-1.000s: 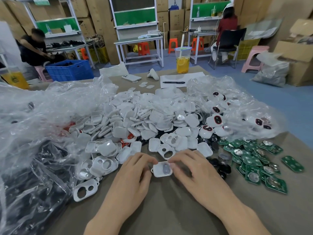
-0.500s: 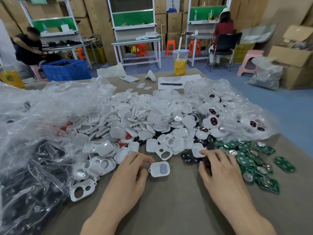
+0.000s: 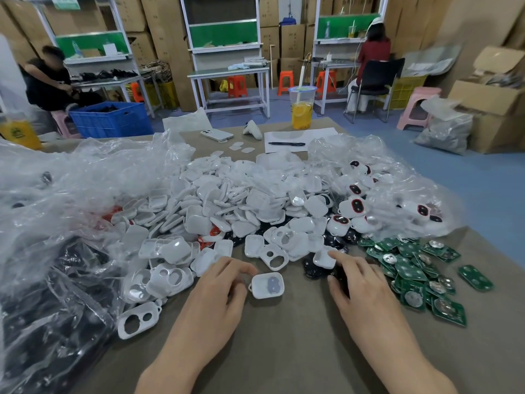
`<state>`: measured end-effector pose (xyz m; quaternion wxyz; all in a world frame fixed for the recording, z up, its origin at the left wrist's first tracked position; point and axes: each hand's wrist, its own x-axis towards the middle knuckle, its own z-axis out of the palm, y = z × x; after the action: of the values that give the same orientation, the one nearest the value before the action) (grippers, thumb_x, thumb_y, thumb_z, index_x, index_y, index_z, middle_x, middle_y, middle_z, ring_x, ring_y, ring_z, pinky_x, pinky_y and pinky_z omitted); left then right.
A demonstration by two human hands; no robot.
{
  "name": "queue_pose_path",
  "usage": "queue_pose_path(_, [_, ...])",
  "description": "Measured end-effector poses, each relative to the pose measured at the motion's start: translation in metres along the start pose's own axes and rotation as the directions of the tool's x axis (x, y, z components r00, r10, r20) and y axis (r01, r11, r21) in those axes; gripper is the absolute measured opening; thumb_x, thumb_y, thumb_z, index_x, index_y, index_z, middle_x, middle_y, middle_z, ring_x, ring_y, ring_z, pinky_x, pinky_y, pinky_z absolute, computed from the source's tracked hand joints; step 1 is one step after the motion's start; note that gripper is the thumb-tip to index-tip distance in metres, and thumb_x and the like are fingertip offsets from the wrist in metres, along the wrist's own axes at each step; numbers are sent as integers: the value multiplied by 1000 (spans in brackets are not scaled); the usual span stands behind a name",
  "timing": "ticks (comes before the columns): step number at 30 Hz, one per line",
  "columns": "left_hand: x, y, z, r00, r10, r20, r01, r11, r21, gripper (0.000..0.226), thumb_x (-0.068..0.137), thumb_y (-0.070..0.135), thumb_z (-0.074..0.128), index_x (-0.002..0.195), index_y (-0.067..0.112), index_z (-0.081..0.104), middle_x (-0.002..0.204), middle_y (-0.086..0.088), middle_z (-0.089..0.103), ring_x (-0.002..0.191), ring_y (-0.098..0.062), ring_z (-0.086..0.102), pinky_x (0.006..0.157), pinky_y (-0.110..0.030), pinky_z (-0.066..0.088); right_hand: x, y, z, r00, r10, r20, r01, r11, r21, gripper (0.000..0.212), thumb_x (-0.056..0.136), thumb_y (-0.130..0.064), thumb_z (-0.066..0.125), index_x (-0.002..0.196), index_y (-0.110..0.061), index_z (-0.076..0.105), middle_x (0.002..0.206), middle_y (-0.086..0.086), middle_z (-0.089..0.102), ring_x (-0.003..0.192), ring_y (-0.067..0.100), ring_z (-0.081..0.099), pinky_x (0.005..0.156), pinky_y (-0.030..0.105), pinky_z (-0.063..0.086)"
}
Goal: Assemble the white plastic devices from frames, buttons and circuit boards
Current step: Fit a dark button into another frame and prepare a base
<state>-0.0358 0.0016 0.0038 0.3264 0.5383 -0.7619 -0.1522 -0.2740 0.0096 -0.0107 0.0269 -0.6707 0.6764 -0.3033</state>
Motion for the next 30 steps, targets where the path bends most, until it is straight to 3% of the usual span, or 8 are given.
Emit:
queue_pose_path(2, [0, 0, 0, 1000, -4, -1, 4, 1000, 0, 32, 96, 6, 54, 102, 36, 64, 104, 23, 57, 91, 0, 54, 77, -8, 37, 1, -1, -1, 1000, -11, 29, 10, 1000, 18, 39, 93, -12, 68, 131, -14, 62, 113, 6, 65, 109, 32, 56, 95, 42, 45])
queue_pose_path(8, [0, 0, -1, 1000, -6, -9, 6, 1000, -5, 31, 97, 7, 53, 101, 36, 63, 106, 25, 56, 101, 3, 56, 80, -6, 38, 7, 0, -4, 997, -34, 64, 30, 997, 66, 32, 95, -9, 64, 126, -18, 65, 111, 1, 65, 103, 26, 57, 89, 38, 46])
queue_pose_path(12, [0, -1, 0, 1000, -19, 8, 19, 1000, -12, 33, 98, 9, 52, 100, 41, 61, 108, 24, 56, 98, -4, 57, 77, -9, 40, 13, -1, -7, 1000, -17, 22, 16, 998, 62, 31, 97, -20, 59, 128, -21, 64, 112, -4, 63, 107, 21, 55, 93, 36, 45])
queue_pose_path(16, [0, -3, 0, 1000, -17, 10, 17, 1000, -19, 32, 97, 11, 51, 99, 42, 60, 107, 22, 56, 91, -9, 58, 73, -12, 42, 24, 0, -15, 996, 59, -70, -64, 995, -73, 33, 95, -29, 52, 125, -20, 65, 116, 1, 67, 106, 25, 55, 90, 41, 44])
queue_pose_path(21, [0, -1, -1, 1000, -20, 11, 21, 1000, -16, 32, 97, 12, 51, 99, 43, 59, 108, 23, 56, 90, -8, 57, 73, -11, 40, 41, 7, -13, 979, 196, 51, -179, 956, -231, 37, 102, -35, 40, 137, -32, 52, 137, -4, 53, 125, 23, 44, 99, 38, 34])
queue_pose_path(30, [2, 0, -2, 1000, -16, 10, 17, 999, -33, 33, 97, 9, 52, 99, 40, 60, 106, 23, 57, 98, -4, 57, 75, -9, 39, 36, 19, -19, 967, 242, -76, -253, 943, -217, 33, 95, -23, 51, 124, -23, 66, 129, 5, 63, 117, 31, 49, 100, 45, 36])
